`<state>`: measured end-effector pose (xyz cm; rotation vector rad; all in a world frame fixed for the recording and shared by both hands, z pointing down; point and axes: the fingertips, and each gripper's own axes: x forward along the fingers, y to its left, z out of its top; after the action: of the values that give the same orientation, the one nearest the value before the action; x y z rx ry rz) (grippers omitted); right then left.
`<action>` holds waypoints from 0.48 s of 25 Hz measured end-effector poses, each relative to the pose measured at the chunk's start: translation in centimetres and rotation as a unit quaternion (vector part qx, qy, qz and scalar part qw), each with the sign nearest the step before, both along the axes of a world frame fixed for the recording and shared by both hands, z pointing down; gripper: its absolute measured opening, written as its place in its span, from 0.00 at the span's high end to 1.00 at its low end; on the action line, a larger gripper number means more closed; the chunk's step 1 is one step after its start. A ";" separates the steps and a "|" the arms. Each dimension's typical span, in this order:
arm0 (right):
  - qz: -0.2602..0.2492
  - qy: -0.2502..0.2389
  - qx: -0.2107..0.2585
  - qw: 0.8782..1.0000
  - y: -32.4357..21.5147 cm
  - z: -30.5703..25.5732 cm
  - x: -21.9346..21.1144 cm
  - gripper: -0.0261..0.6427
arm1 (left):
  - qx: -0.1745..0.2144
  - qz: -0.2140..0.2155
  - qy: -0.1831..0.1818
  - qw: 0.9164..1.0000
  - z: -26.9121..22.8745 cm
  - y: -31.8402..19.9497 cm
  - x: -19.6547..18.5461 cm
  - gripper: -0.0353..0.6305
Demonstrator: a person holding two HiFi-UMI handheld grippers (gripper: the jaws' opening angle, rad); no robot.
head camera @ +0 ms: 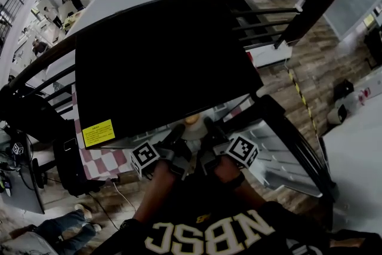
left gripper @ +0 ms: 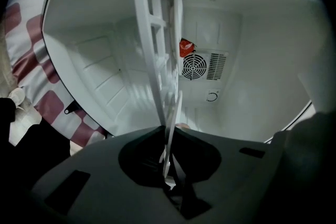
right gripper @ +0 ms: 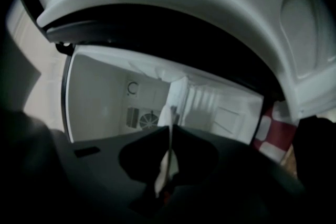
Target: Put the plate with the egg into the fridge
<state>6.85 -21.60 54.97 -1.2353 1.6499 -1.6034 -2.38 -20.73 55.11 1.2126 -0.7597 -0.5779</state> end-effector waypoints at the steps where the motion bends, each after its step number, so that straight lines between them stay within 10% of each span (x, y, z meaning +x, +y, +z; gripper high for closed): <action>1: 0.000 0.000 -0.002 1.000 -0.1 0.0 0.0 0.92 | -0.004 -0.001 0.002 1.000 0.0 0.0 0.0 0.88; 12: 0.007 0.009 -0.014 1.000 -0.9 -0.1 -0.2 0.92 | -0.009 0.016 0.001 1.000 0.1 -0.1 0.0 0.88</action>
<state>6.69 -22.53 54.92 -1.2766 1.6306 -1.6169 -2.36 -20.80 55.23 1.2052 -0.7407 -0.5449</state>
